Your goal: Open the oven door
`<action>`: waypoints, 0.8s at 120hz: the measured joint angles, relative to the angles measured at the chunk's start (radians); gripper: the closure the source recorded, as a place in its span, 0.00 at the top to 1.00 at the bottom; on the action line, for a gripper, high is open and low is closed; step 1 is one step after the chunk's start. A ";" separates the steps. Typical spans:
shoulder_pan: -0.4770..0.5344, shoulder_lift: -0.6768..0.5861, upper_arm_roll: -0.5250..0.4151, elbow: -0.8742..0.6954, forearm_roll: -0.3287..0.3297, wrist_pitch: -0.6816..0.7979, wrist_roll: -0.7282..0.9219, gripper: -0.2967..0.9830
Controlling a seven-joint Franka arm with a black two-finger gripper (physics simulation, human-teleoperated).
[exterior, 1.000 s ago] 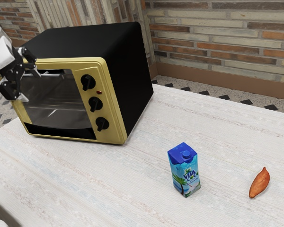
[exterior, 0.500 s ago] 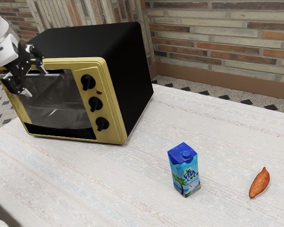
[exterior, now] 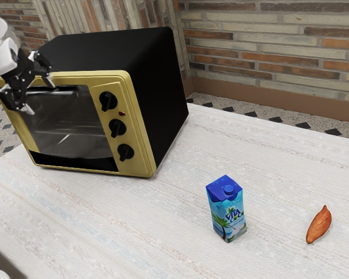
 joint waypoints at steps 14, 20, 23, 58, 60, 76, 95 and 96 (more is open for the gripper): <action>0.022 0.011 0.003 0.001 0.001 -0.005 0.009 0.77; 0.033 0.012 0.005 0.002 0.001 -0.006 0.012 0.77; 0.032 0.012 0.014 0.002 0.001 -0.006 0.014 0.77; 0.044 0.074 0.026 0.082 -0.004 -0.032 0.029 0.77; 0.043 0.075 0.026 0.080 -0.004 -0.033 0.030 0.77; 0.041 0.078 0.027 0.061 -0.007 -0.035 0.036 0.78; 0.077 -0.152 0.026 -0.251 -0.013 0.035 0.039 0.73; 0.080 -0.178 0.024 -0.286 -0.013 0.043 0.039 0.73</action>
